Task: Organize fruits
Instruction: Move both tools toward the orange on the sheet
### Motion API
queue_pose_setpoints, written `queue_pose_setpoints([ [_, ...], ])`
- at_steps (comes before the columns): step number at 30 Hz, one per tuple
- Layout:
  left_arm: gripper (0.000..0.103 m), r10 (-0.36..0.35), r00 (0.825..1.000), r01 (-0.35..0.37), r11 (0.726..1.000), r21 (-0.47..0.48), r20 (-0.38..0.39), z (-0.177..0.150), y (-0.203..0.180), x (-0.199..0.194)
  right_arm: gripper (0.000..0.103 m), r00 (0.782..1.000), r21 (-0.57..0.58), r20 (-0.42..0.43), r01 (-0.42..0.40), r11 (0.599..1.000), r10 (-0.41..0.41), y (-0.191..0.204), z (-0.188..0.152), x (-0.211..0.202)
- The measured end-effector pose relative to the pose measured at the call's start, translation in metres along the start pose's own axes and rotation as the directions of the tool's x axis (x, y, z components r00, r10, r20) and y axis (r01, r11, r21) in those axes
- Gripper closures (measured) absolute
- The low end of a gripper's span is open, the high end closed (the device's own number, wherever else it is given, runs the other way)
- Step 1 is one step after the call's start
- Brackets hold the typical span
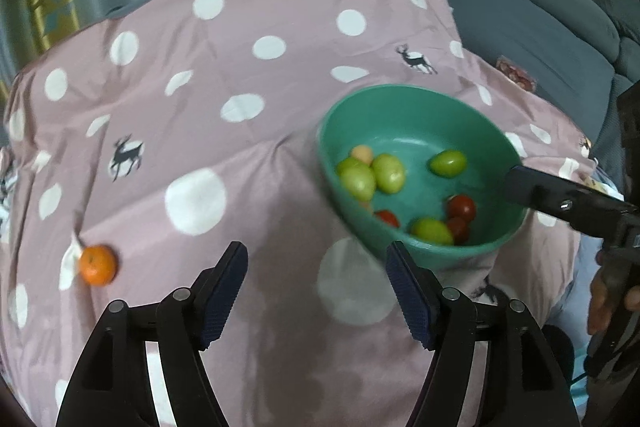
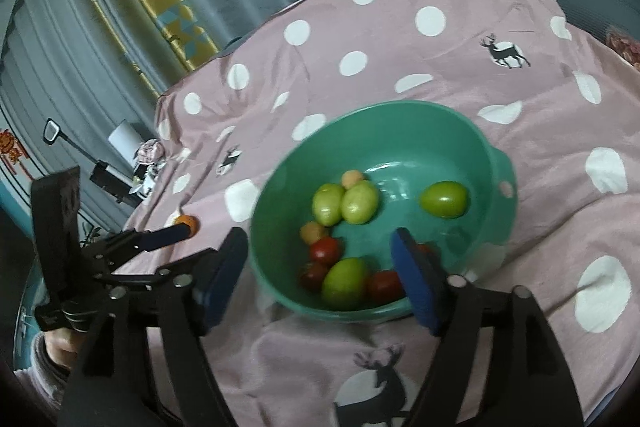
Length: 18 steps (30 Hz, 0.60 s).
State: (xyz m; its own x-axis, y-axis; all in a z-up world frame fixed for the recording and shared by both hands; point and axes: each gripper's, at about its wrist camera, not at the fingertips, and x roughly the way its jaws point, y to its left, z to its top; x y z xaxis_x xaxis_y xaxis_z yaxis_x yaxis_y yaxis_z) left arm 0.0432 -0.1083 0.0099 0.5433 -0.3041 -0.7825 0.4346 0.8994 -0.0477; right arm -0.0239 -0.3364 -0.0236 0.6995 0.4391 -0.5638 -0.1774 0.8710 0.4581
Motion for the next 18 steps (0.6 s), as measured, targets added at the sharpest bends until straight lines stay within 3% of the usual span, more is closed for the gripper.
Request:
queue_pose_setpoints([
  [4,0.012,0.015,1.0,-0.015,0.999,-0.033,0.01,-0.011,0.012,-0.008,0.026,0.999,-0.043,-0.019,-0.027,0.999,0.026,0.021,0.0,0.002],
  [9,0.011,0.016,1.0,-0.014,0.998,-0.064,0.019,-0.028,0.03,-0.016,0.025,0.995,-0.088,-0.071,-0.078,0.993,0.072,0.048,-0.003,0.014],
  [11,0.003,0.018,1.0,-0.016,0.997,-0.081,0.023,-0.037,0.041,-0.019,0.025,0.991,-0.119,-0.105,-0.099,0.988,0.087,0.063,-0.005,0.023],
  [13,0.002,0.031,0.999,-0.027,0.994,-0.109,0.032,-0.048,0.056,-0.023,0.025,0.986,-0.145,-0.135,-0.117,0.983,0.098,0.075,-0.007,0.031],
  [18,0.002,0.041,0.996,-0.022,0.972,-0.232,0.076,-0.076,0.106,-0.04,0.026,0.958,-0.174,-0.244,-0.194,0.965,0.149,0.107,-0.016,0.066],
])
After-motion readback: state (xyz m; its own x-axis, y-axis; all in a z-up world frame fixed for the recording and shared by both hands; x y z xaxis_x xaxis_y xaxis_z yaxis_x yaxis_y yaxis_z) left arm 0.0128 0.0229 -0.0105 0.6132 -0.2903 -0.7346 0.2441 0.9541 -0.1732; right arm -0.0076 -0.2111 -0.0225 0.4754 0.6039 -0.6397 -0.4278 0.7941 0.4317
